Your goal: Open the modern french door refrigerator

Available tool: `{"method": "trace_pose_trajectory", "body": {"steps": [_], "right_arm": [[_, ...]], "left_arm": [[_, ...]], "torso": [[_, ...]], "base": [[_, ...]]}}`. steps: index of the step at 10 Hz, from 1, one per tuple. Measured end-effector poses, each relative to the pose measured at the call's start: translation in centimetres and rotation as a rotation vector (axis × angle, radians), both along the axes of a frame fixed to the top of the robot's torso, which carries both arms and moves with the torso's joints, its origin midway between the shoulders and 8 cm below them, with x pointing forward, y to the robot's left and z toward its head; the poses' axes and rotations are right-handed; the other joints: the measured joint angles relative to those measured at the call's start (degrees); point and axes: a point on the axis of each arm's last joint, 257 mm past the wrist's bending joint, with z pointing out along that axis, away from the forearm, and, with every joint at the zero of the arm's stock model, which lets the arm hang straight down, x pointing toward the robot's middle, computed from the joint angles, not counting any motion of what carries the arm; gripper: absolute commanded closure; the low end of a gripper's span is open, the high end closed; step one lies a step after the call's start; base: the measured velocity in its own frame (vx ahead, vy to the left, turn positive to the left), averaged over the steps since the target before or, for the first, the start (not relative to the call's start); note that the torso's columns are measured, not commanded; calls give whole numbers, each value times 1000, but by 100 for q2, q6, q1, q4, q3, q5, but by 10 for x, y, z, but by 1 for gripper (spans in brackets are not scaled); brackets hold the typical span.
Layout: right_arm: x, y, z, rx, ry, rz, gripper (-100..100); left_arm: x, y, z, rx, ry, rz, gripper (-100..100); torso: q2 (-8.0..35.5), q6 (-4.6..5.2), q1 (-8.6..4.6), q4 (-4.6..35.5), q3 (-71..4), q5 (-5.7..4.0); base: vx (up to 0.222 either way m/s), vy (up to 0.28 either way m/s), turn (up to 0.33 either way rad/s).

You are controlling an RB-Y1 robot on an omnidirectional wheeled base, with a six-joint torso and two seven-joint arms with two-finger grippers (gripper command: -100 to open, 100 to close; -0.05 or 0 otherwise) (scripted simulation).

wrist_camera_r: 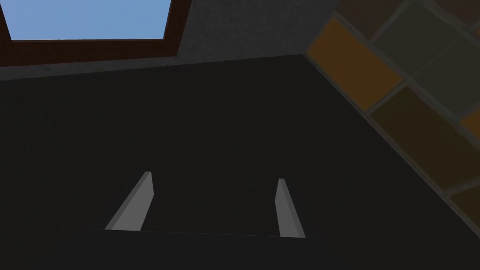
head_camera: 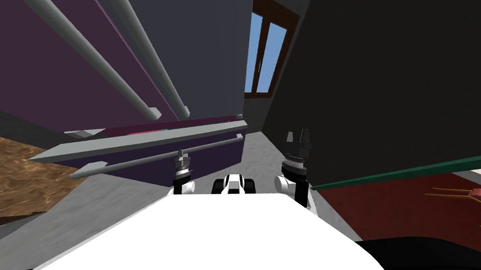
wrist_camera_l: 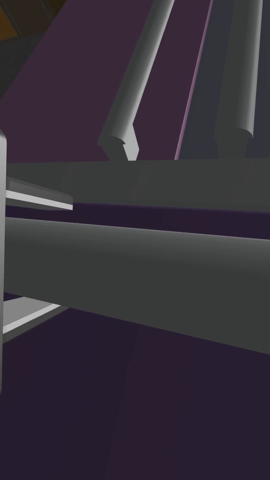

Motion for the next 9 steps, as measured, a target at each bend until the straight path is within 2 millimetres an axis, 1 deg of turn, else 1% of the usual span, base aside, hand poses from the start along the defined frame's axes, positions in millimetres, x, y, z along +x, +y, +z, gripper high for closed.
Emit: {"method": "trace_pose_trajectory", "body": {"steps": [1,2,3,4,5,6,7,8,9], "right_arm": [[0,0,0,0,0,0,0],[0,0,0,0,0,0,0],[0,0,0,0,0,0,0],[0,0,0,0,0,0,0],[0,0,0,0,0,0,0],[0,0,0,0,0,0,0],[0,0,0,0,0,0,0],[0,0,0,0,0,0,0],[0,0,0,0,0,0,0]], "left_arm": [[5,6,1,0,-1,20,100],[8,12,1,0,-1,40,100],[13,19,1,-2,-1,61,100],[13,24,1,-6,0,82,100],[16,30,0,-9,3,102,100],[19,38,1,-15,1,120,100],[21,44,0,-20,2,142,100],[25,50,0,-29,1,162,100],[29,57,-1,-37,1,184,100]], "torso": [[4,21,-14,-1,4,4],[-6,6,-23,-1,-2,-3],[-11,33,-32,-5,-4,4],[-17,18,-28,0,-10,-6],[-17,35,-31,-6,-9,2],[-21,23,-32,-3,-12,-5],[-19,48,-39,-10,-8,8],[-37,42,-39,-7,-18,0],[-39,65,-46,-15,-19,10]], "base": [[-162,-24,-165],[-182,-32,-224],[-164,-15,-152],[-179,-20,-226],[-171,-33,-158],[-198,-33,-233],[-164,-31,-152],[-181,-29,-227],[-170,-25,-149]]}}
